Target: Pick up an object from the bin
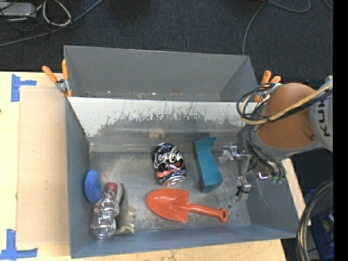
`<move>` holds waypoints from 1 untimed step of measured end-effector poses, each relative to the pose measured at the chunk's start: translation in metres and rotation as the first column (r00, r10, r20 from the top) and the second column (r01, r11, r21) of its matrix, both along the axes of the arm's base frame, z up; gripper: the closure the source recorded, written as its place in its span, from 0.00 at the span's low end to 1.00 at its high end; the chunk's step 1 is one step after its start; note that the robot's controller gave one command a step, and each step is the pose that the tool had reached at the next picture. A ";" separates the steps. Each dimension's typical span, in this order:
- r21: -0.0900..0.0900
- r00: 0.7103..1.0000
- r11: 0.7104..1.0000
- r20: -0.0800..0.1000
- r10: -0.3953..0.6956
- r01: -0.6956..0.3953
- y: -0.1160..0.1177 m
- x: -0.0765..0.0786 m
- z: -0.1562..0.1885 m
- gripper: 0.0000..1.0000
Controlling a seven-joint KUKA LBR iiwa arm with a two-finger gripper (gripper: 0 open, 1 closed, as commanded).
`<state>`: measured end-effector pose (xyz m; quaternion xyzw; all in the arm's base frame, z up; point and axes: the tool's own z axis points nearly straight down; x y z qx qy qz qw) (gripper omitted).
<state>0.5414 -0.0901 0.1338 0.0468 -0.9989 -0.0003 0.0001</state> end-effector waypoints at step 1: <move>-0.001 0.997 0.997 0.003 -0.077 0.077 0.022 -0.030 -0.003 0.00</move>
Offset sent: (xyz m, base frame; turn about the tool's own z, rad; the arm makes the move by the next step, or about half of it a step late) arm -0.0516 0.0774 -0.0296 -0.0654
